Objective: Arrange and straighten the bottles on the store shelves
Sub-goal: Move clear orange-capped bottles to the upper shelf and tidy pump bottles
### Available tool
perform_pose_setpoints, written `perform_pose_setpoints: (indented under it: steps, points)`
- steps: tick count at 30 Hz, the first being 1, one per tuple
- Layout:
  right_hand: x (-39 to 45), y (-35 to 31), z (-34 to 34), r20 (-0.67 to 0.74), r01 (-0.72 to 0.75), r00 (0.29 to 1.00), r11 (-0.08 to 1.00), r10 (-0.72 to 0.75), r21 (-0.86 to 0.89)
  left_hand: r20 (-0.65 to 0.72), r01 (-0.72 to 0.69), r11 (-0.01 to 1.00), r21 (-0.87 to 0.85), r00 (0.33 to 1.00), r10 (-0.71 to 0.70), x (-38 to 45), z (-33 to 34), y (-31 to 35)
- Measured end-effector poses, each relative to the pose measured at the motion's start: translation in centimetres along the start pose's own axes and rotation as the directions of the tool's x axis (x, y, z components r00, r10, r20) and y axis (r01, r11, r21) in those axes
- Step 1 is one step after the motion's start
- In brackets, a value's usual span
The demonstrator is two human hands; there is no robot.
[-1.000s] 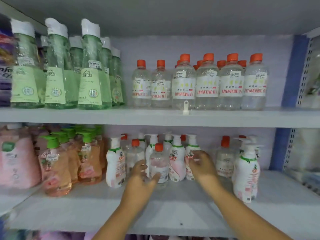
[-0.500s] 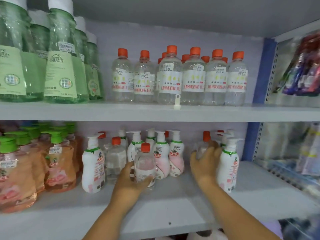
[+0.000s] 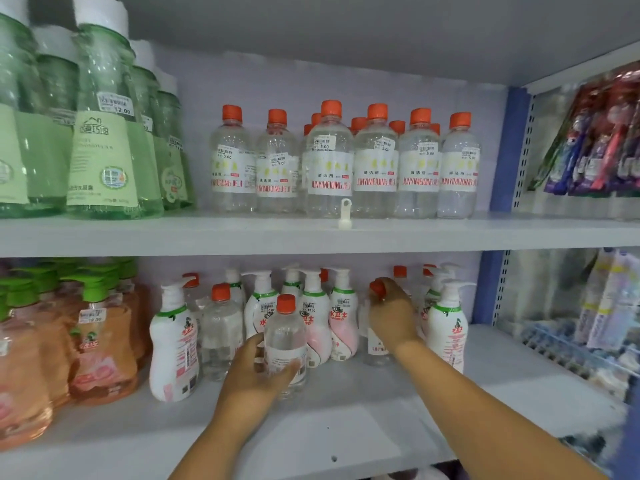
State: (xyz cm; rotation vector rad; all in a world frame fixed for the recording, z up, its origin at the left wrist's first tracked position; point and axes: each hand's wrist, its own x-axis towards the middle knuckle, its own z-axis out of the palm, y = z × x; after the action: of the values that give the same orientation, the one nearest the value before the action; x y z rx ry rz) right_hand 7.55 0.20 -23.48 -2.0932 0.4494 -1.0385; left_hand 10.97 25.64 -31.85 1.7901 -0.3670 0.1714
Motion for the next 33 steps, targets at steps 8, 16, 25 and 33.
perform_pose_setpoints:
  steps: [8, 16, 25, 33]
  points:
    - [-6.9, 0.8, -6.2, 0.273, -0.059, 0.962, 0.970, -0.009, 0.238, 0.093, 0.036, 0.999, -0.023, 0.995, -0.034, -0.3, 0.3, 0.4]
    - [-11.6, 4.8, -6.2, 0.513, -0.195, 0.857, 0.953, 0.050, 0.232, 0.114, 0.023, 1.000, 0.009, 0.993, -0.024, -1.1, 0.0, 1.3]
    - [-9.9, 3.0, -7.7, 0.555, -0.177, 0.831, 0.936, -0.024, 0.306, 0.112, -0.051, 0.984, 0.171, 0.993, 0.032, -5.6, -1.0, 4.2]
    - [-13.2, -4.5, -12.8, 0.584, 0.002, 0.776, 0.926, -0.240, 0.379, 0.050, -0.193, 0.973, 0.124, 0.981, 0.189, -15.0, -5.9, 11.8]
